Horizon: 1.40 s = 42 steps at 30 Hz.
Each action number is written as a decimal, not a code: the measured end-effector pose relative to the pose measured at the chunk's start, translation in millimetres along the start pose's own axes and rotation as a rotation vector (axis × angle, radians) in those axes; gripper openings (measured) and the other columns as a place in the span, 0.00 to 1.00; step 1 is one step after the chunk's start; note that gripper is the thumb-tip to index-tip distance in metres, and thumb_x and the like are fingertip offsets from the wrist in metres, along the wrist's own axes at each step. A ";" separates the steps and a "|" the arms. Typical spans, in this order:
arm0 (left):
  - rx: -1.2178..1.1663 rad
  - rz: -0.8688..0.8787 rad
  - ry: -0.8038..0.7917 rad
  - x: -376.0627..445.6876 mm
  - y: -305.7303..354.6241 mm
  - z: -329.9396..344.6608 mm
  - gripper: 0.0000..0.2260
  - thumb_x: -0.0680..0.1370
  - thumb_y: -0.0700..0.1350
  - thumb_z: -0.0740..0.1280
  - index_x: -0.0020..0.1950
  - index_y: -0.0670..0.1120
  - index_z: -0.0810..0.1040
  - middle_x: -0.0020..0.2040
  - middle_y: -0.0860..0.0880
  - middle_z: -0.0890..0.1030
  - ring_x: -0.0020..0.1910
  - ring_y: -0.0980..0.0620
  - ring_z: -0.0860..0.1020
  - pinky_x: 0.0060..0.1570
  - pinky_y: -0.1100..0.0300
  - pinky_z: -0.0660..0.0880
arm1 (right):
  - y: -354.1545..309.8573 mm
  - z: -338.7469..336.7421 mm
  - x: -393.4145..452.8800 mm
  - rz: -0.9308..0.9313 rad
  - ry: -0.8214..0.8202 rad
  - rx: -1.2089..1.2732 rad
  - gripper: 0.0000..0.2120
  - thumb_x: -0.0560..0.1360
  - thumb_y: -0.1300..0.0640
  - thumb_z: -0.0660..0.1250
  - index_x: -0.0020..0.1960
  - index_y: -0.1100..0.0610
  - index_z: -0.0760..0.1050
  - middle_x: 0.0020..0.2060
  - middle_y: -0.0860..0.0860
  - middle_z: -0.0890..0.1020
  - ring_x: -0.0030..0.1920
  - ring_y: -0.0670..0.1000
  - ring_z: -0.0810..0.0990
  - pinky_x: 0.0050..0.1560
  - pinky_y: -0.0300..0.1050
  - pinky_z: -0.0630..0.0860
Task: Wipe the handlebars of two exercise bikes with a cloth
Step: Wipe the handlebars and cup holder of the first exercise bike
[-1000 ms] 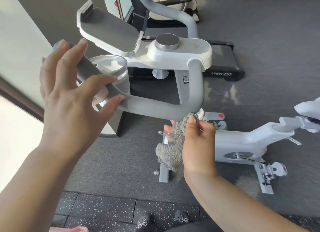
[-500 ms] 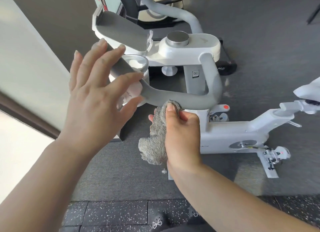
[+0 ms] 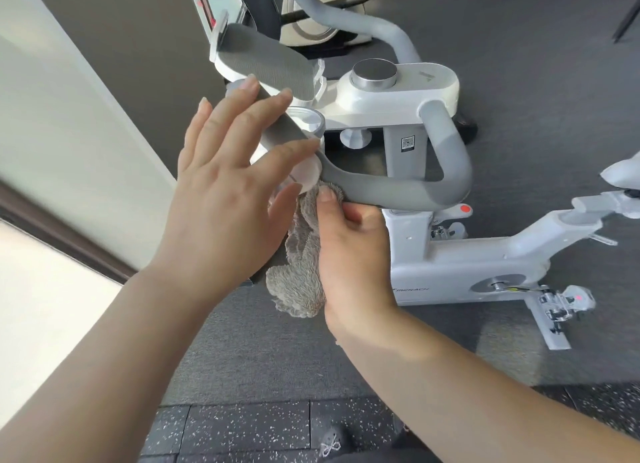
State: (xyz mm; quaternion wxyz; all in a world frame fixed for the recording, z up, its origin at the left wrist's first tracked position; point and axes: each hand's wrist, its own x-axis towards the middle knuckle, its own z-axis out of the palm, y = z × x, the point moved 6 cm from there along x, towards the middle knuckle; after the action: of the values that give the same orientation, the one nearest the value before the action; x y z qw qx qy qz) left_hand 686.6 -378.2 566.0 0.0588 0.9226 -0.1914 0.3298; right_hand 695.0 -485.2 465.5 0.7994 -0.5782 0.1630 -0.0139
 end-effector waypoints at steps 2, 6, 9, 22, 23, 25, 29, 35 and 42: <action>-0.005 -0.002 0.011 0.1 0.0 0.4 0.14 0.75 0.43 0.68 0.61 0.50 0.80 0.70 0.44 0.71 0.74 0.41 0.63 0.72 0.40 0.56 | -1.1 -6.2 0.1 0.000 0.010 0.002 0.16 0.75 0.50 0.68 0.51 0.64 0.75 0.41 0.55 0.83 0.36 0.47 0.79 0.41 0.41 0.75; -0.003 -0.012 0.036 0.1 0.6 1.2 0.13 0.76 0.43 0.68 0.60 0.48 0.81 0.69 0.44 0.72 0.73 0.40 0.64 0.72 0.39 0.57 | -0.2 -21.4 3.3 -0.012 0.063 -0.036 0.21 0.68 0.42 0.69 0.49 0.59 0.77 0.42 0.57 0.85 0.45 0.57 0.84 0.52 0.57 0.80; -0.026 -0.021 0.052 -0.2 2.9 0.8 0.12 0.75 0.42 0.67 0.59 0.46 0.81 0.69 0.43 0.73 0.73 0.39 0.64 0.71 0.38 0.58 | 3.5 -36.4 9.1 -0.014 0.097 -0.014 0.28 0.61 0.36 0.68 0.51 0.58 0.78 0.45 0.58 0.85 0.49 0.59 0.84 0.55 0.63 0.78; -0.089 -0.025 -0.050 1.1 54.4 16.1 0.14 0.74 0.47 0.68 0.59 0.46 0.82 0.66 0.45 0.76 0.73 0.41 0.65 0.74 0.41 0.50 | 0.3 -82.9 27.6 -0.046 0.139 -0.004 0.06 0.75 0.51 0.68 0.45 0.51 0.72 0.44 0.54 0.82 0.50 0.53 0.81 0.61 0.61 0.74; -0.095 -0.027 -0.075 0.8 57.9 20.9 0.15 0.74 0.47 0.68 0.60 0.46 0.81 0.67 0.45 0.76 0.73 0.42 0.65 0.75 0.43 0.50 | 0.9 -87.2 29.5 -0.046 0.134 -0.002 0.04 0.77 0.55 0.66 0.45 0.52 0.72 0.43 0.52 0.81 0.48 0.51 0.80 0.62 0.60 0.74; -0.097 -0.043 -0.130 0.7 62.5 29.9 0.16 0.74 0.48 0.68 0.61 0.46 0.80 0.67 0.46 0.76 0.73 0.43 0.65 0.75 0.44 0.49 | 1.2 -95.7 33.4 -0.046 0.125 0.005 0.03 0.78 0.56 0.65 0.45 0.52 0.72 0.43 0.53 0.81 0.49 0.53 0.80 0.62 0.60 0.73; -0.028 -0.084 -0.186 3.5 66.8 41.4 0.18 0.74 0.48 0.68 0.63 0.46 0.79 0.64 0.48 0.78 0.71 0.43 0.69 0.75 0.44 0.48 | 2.3 -111.2 42.0 -0.008 0.125 0.009 0.04 0.72 0.49 0.69 0.43 0.47 0.75 0.46 0.55 0.84 0.54 0.59 0.81 0.61 0.61 0.74; 0.058 -0.147 -0.183 10.6 76.6 50.1 0.15 0.73 0.49 0.71 0.59 0.47 0.80 0.56 0.51 0.82 0.58 0.45 0.78 0.74 0.41 0.45 | -2.3 -139.4 59.2 0.034 0.092 0.014 0.03 0.76 0.54 0.67 0.44 0.50 0.75 0.40 0.51 0.85 0.49 0.57 0.83 0.60 0.64 0.75; 0.085 -0.233 -0.117 15.9 80.1 52.5 0.12 0.78 0.54 0.66 0.53 0.48 0.82 0.52 0.53 0.82 0.53 0.44 0.79 0.73 0.41 0.47 | -9.4 -154.6 80.1 0.037 0.043 0.019 0.05 0.78 0.59 0.65 0.43 0.52 0.75 0.31 0.46 0.83 0.42 0.53 0.80 0.56 0.57 0.76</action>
State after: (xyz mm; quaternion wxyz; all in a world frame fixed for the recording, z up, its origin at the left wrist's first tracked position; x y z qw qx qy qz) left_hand 697.3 -469.1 534.0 0.0464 0.9578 -0.0721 0.2742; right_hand 729.5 -647.4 411.7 0.8013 -0.5670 0.1906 -0.0129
